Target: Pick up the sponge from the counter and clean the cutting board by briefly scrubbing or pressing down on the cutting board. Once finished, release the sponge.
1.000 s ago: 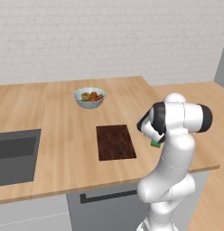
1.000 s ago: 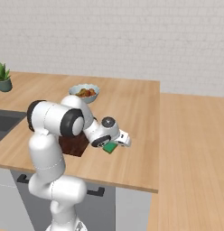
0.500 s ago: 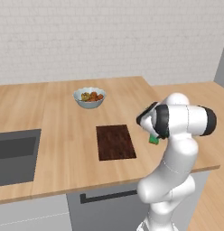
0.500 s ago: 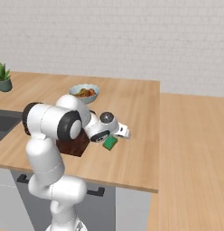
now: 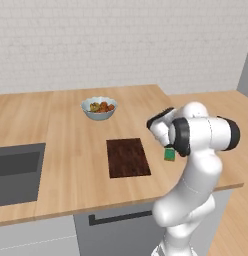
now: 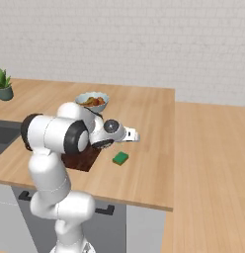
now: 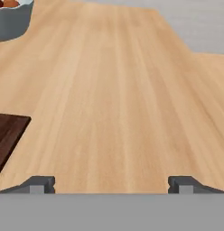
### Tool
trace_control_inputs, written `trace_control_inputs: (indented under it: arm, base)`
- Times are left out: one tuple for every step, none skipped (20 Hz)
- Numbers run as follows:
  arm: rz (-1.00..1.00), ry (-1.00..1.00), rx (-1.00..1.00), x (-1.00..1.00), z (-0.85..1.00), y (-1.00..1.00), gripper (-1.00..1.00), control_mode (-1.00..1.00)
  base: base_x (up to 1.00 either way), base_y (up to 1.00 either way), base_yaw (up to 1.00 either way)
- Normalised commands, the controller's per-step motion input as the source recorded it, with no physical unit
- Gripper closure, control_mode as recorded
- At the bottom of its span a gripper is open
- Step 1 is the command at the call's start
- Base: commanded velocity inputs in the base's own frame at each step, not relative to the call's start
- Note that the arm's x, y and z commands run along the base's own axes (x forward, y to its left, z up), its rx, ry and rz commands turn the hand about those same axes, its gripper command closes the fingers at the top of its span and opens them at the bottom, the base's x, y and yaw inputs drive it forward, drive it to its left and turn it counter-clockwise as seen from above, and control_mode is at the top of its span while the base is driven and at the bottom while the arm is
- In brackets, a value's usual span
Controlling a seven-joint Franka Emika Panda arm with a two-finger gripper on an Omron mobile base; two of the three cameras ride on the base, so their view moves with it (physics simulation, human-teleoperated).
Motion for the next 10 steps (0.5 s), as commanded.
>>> trace_control_inputs:
  arm:
    - [0.17,-0.29,0.13,-0.64,1.00,0.00,-1.00,-1.00]
    - [0.16,-0.20,0.21,-0.74,1.00,0.00,-1.00,-1.00]
    - [0.13,-0.19,0.28,-0.84,1.00,0.00,-1.00,-1.00]
    - [0.10,-0.19,0.32,-0.98,1.00,0.00,-1.00,-1.00]
    - [0.07,-0.17,0.35,-1.00,1.00,0.04,-1.00,-1.00]
    - [0.07,-0.18,0.34,-1.00,1.00,0.06,-1.00,-1.00]
    - [0.07,-0.18,0.33,-1.00,1.00,0.10,-1.00,-1.00]
    - [0.09,-0.19,0.31,-1.00,1.00,0.13,-1.00,-1.00]
    - [0.11,-0.20,0.28,-1.00,1.00,0.17,-1.00,-1.00]
    - [0.11,-0.22,0.25,-0.97,1.00,0.19,-1.00,-1.00]
  base:
    - [0.00,0.00,0.00]
    - [0.00,0.00,0.00]
    - [0.00,0.00,0.00]
    - [0.00,0.00,0.00]
    - [0.00,0.00,0.00]
    - [0.00,0.00,0.00]
    - [0.00,0.00,0.00]
    - [0.00,0.00,0.00]
    - [0.00,0.00,0.00]
    - [0.00,0.00,0.00]
